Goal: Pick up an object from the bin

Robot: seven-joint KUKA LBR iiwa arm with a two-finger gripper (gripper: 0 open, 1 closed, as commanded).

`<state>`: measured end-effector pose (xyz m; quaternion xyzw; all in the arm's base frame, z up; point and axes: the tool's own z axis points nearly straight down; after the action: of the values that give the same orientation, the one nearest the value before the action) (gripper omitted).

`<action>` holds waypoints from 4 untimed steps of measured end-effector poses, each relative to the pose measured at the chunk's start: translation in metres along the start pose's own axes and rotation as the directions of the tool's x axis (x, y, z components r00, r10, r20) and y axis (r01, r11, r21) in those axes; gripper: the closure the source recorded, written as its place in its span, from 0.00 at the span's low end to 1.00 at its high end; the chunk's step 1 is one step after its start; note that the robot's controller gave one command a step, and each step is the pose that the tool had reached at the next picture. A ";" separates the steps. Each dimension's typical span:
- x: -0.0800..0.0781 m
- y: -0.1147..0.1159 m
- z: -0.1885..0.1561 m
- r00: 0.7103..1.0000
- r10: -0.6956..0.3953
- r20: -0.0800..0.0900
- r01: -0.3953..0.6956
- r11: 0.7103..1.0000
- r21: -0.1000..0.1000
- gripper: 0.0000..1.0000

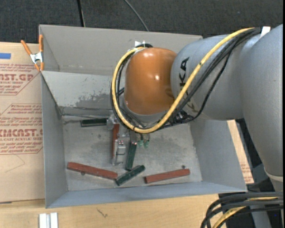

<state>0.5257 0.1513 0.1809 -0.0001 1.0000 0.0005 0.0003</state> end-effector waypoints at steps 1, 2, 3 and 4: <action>0.015 -0.011 0.042 1.000 -0.012 0.008 0.012 1.000 -0.002 0.00; 0.016 -0.002 0.096 0.999 0.049 0.002 -0.049 0.999 0.000 0.00; 0.036 0.020 0.111 0.998 0.061 -0.002 -0.061 0.998 0.000 1.00; 0.036 0.019 0.111 0.998 0.061 -0.002 -0.061 0.998 -0.001 1.00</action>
Offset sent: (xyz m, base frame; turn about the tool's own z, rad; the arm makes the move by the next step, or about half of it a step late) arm -0.0153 0.0044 -0.1109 0.0631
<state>0.4901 0.1709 0.0703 0.0305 0.9995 0.0008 -0.0005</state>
